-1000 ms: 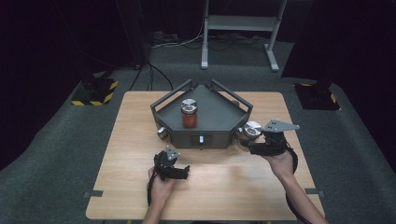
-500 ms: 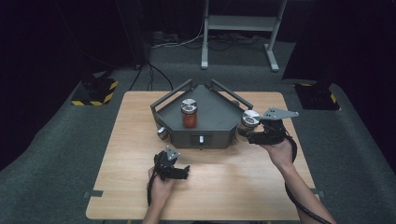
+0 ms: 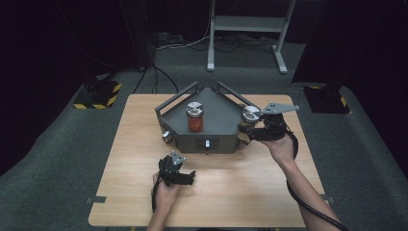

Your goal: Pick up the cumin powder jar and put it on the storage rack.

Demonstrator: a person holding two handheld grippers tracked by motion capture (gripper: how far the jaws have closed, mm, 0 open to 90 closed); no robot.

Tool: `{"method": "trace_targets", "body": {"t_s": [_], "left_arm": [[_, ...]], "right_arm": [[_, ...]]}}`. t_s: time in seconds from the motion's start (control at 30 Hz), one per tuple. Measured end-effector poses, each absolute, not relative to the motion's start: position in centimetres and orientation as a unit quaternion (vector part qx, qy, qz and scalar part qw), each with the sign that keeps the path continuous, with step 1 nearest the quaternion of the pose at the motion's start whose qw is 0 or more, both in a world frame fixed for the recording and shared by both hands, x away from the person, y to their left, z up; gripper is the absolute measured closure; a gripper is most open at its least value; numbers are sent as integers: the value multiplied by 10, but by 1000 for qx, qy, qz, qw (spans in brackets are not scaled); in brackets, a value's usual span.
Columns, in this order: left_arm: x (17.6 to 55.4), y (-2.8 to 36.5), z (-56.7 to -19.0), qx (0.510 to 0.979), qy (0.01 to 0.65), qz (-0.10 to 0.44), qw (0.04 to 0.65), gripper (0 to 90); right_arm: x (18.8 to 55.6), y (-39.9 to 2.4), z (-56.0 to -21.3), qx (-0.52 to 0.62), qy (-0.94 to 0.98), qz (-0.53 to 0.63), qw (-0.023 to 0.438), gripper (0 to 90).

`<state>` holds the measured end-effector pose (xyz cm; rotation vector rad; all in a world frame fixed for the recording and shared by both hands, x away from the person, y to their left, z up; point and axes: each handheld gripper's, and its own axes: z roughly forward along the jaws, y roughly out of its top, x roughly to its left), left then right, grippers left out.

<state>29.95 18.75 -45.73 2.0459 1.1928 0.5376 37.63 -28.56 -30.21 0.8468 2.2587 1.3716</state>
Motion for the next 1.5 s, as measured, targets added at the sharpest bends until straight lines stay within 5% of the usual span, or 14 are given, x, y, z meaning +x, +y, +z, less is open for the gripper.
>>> {"method": "trace_targets", "body": {"t_s": [1.5], "left_arm": [[299, 187, -458, 789, 460, 208, 350, 40]], "right_arm": [[419, -219, -315, 327, 813, 443, 191, 312]]}}
